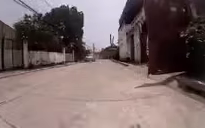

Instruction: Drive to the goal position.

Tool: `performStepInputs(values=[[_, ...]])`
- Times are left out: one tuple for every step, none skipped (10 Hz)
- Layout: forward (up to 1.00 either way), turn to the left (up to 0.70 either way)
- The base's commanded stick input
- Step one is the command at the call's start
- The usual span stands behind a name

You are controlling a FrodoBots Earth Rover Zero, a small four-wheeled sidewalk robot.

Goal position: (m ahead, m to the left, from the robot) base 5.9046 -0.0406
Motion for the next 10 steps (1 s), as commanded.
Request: performStepInputs(values=[[1.0, 0.0], [1.0, 0.0], [1.0, 0.0], [1.0, 0.0], [1.0, 0.0], [1.0, 0.0], [1.0, 0.0], [1.0, 0.0], [1.0, 0.0], [1.0, 0.0]])
